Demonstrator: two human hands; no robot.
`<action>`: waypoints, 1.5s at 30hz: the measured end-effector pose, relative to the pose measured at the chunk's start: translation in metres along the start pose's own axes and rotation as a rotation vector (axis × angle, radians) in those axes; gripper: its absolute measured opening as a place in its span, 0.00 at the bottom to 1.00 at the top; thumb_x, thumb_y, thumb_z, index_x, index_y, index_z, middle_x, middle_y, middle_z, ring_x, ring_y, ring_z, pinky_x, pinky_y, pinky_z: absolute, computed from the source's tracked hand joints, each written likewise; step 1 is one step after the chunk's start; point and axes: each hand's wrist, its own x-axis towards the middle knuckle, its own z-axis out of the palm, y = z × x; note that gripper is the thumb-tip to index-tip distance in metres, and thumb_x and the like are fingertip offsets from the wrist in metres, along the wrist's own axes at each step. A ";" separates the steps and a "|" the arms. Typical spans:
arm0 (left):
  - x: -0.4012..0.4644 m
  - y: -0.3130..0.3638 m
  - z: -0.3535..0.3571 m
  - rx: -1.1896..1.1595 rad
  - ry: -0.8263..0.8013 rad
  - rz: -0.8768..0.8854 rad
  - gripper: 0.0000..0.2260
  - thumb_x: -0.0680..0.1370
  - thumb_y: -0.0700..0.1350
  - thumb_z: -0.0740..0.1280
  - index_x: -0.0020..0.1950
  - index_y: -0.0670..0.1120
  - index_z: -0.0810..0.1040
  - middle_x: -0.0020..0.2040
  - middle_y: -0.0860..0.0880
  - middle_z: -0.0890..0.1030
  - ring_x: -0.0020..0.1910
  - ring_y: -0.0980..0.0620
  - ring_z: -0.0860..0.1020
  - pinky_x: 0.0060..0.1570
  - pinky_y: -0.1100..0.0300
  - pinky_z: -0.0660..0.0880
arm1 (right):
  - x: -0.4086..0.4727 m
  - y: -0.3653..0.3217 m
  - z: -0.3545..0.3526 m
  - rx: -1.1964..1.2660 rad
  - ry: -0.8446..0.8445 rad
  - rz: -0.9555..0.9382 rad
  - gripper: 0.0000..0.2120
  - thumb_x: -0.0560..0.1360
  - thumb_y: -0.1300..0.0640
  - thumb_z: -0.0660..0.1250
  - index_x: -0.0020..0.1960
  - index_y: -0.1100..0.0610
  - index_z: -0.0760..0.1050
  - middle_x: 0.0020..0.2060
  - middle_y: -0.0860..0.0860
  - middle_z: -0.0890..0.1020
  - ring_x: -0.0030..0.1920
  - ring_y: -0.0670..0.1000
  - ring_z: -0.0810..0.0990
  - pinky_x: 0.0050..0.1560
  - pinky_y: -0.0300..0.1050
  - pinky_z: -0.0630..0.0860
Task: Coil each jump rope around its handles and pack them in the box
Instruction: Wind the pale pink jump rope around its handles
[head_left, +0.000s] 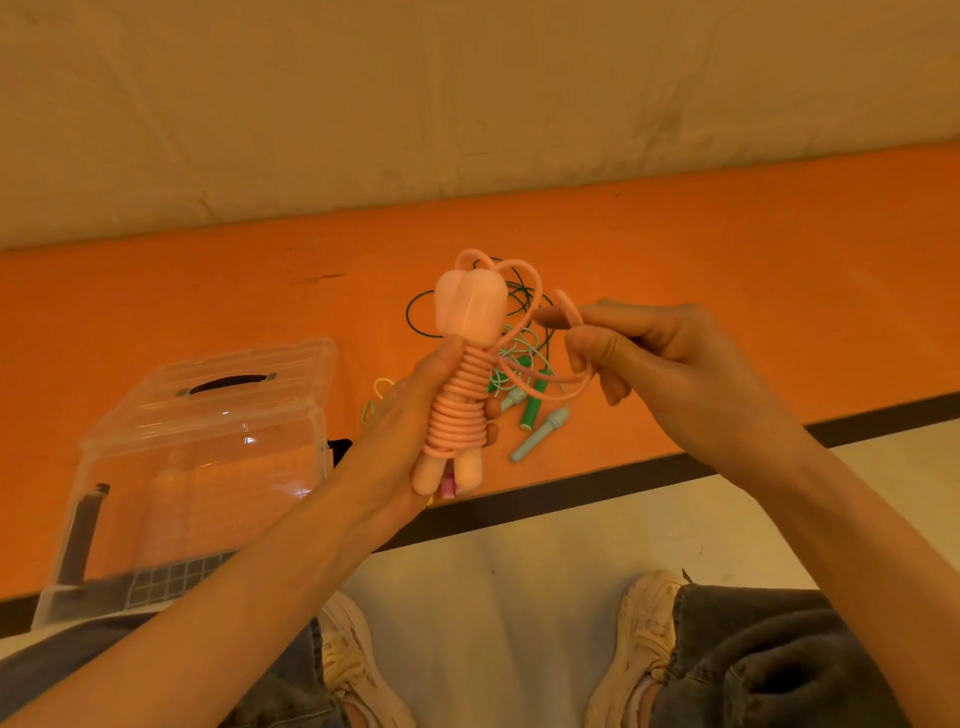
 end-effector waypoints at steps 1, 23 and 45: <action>-0.002 0.001 0.000 0.023 0.002 0.005 0.15 0.68 0.58 0.65 0.44 0.49 0.83 0.36 0.47 0.81 0.33 0.54 0.79 0.35 0.61 0.78 | 0.000 0.001 0.000 -0.040 0.005 -0.025 0.13 0.77 0.60 0.62 0.60 0.55 0.78 0.31 0.35 0.78 0.33 0.37 0.74 0.36 0.30 0.70; -0.003 -0.001 -0.001 0.062 -0.044 -0.002 0.21 0.68 0.56 0.69 0.55 0.44 0.79 0.37 0.46 0.81 0.34 0.54 0.79 0.35 0.63 0.78 | 0.000 0.002 -0.017 0.395 0.077 0.033 0.13 0.71 0.57 0.65 0.55 0.55 0.81 0.36 0.62 0.77 0.29 0.45 0.68 0.33 0.38 0.70; -0.010 0.008 -0.005 0.165 -0.330 0.054 0.19 0.60 0.62 0.77 0.46 0.55 0.85 0.39 0.50 0.83 0.37 0.56 0.80 0.39 0.64 0.78 | 0.001 0.010 -0.026 0.608 -0.262 0.306 0.15 0.64 0.58 0.70 0.50 0.55 0.84 0.32 0.51 0.79 0.28 0.45 0.72 0.31 0.35 0.74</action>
